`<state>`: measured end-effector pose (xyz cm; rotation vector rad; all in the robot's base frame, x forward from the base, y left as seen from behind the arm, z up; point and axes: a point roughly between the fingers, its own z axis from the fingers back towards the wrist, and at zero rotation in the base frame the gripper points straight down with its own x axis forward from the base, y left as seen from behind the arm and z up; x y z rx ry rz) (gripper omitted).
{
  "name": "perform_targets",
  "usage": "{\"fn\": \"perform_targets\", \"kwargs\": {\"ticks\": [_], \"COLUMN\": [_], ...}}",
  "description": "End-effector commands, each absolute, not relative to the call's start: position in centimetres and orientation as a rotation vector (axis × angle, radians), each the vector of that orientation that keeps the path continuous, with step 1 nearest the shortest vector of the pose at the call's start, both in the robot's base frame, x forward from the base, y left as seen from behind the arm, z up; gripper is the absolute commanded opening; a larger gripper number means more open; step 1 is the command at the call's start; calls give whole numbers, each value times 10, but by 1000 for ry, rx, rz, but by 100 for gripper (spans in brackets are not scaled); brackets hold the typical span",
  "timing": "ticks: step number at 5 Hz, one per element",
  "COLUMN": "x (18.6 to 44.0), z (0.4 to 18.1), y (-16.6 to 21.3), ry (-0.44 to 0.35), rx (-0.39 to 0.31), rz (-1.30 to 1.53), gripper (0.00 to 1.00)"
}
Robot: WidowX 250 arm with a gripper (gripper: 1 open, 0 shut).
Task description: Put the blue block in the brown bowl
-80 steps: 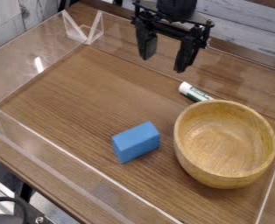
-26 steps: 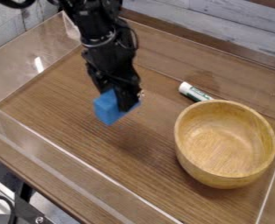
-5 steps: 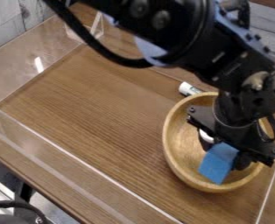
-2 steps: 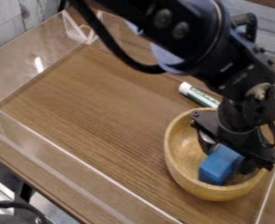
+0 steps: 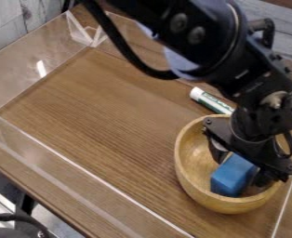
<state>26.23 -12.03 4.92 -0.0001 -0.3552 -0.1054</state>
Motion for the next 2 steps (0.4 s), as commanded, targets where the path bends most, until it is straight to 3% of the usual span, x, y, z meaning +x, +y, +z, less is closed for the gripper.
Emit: {"fn": "perform_targets", "kwargs": {"ticks": [1, 2], "x": [275, 277], "z": [77, 93], "y": [-121, -116], "ry": [-411, -424], "rx": [-20, -23], "rz": [-87, -72], "gripper": [100, 100]}}
